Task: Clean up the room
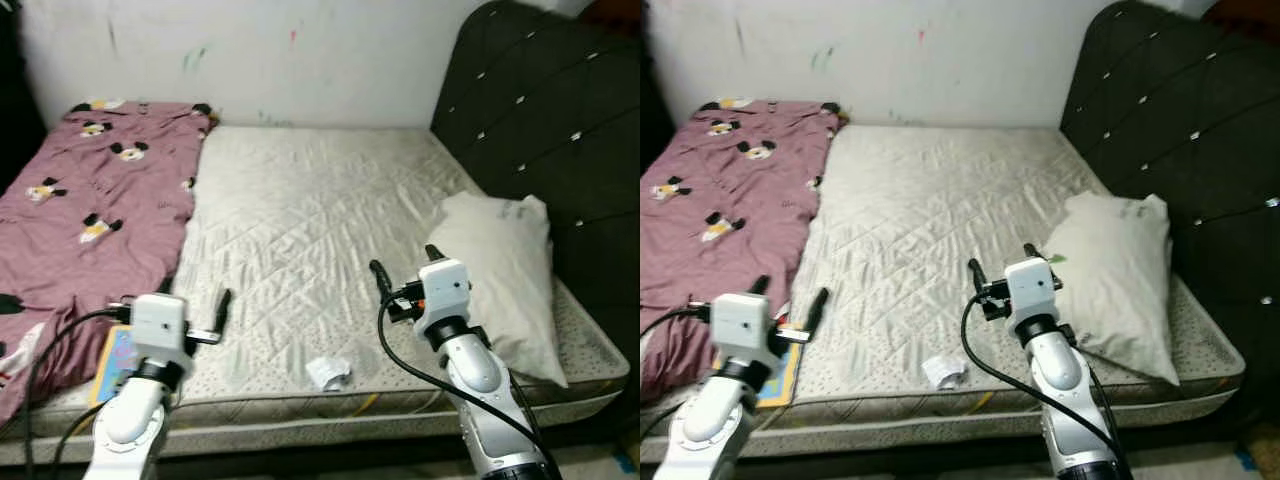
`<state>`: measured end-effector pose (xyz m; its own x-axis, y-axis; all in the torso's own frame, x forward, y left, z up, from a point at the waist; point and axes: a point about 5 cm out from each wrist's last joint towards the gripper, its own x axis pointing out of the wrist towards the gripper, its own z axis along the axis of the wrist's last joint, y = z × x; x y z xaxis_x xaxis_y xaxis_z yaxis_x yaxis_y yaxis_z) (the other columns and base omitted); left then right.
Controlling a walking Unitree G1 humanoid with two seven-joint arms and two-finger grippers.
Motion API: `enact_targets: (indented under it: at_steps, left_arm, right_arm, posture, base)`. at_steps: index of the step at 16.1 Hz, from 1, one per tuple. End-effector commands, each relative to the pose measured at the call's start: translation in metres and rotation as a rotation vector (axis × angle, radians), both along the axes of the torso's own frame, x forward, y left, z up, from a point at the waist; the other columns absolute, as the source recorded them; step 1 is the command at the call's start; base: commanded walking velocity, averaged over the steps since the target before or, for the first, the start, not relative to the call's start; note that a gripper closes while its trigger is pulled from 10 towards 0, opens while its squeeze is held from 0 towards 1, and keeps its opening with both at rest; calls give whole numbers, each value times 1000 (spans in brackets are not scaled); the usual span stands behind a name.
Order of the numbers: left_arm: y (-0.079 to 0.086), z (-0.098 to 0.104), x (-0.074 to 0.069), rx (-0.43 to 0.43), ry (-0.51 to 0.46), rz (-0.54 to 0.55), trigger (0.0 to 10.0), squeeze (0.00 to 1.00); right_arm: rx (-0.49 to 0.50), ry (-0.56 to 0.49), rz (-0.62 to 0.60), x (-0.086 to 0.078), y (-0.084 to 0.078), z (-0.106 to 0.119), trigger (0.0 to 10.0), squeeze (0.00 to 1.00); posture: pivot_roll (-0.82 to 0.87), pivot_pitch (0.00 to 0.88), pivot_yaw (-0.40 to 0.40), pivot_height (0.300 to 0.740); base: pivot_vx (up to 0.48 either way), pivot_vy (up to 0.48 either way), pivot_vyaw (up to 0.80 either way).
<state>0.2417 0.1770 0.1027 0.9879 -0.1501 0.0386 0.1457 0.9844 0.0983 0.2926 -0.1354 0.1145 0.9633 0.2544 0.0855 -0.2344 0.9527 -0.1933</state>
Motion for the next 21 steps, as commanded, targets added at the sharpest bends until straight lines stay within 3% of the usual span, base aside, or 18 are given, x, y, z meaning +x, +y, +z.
enact_targets:
  at_steps: [1, 7, 12, 21]
  left_arm:
    - [-4, 3, -1, -18, -12, -21, 10000, 0]
    - [-5, 3, -1, -36, -14, -37, 10000, 0]
    - [-4, 3, -1, -32, -8, -33, 10000, 0]
    - [-2, 0, 3, -24, 8, 6, 10000, 0]
  right_arm:
    - [-23, -6, -8, 1, -5, 1, 10000, 0]
    - [-31, -2, -8, 0, -5, 0, 10000, 0]
    - [-33, 1, -14, 0, -6, 0, 10000, 0]
    - [6, 29, -28, 1, -8, -5, 10000, 0]
  posture:
    - [31, 0, -52, 740]
    - [29, 0, -53, 740]
    - [24, 0, -53, 740]
    - [27, 0, -52, 740]
  base:
    - [0, 0, 0]
    - [276, 0, 624]
    - [385, 0, 0]
    - [0, 44, 0]
